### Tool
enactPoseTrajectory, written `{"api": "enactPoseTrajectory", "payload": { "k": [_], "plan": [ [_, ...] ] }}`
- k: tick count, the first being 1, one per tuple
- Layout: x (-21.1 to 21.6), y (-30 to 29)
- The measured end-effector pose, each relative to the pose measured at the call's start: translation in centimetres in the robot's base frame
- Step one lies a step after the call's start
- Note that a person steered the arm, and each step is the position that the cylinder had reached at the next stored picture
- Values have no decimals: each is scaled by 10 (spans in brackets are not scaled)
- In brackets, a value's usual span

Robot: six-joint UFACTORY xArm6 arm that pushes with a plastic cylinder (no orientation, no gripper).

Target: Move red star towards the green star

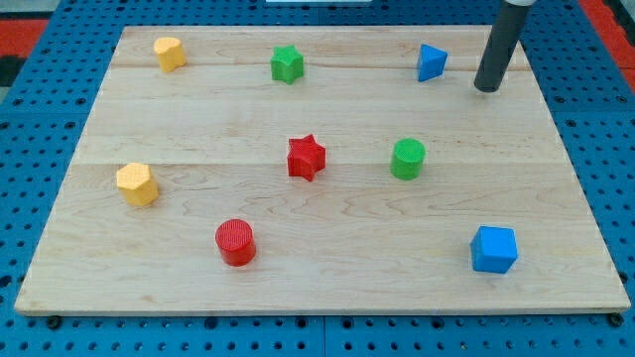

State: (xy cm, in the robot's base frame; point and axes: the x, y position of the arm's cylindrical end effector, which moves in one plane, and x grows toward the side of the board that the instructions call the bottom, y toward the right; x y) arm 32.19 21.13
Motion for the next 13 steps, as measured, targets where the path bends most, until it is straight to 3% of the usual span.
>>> {"api": "enactPoseTrajectory", "payload": {
  "k": [2,3,5,7,8,12,13],
  "plan": [
    [14,-107],
    [42,-177],
    [69,-163],
    [140,-176],
    [153,-217],
    [111,-281],
    [88,-265]
  ]
}}
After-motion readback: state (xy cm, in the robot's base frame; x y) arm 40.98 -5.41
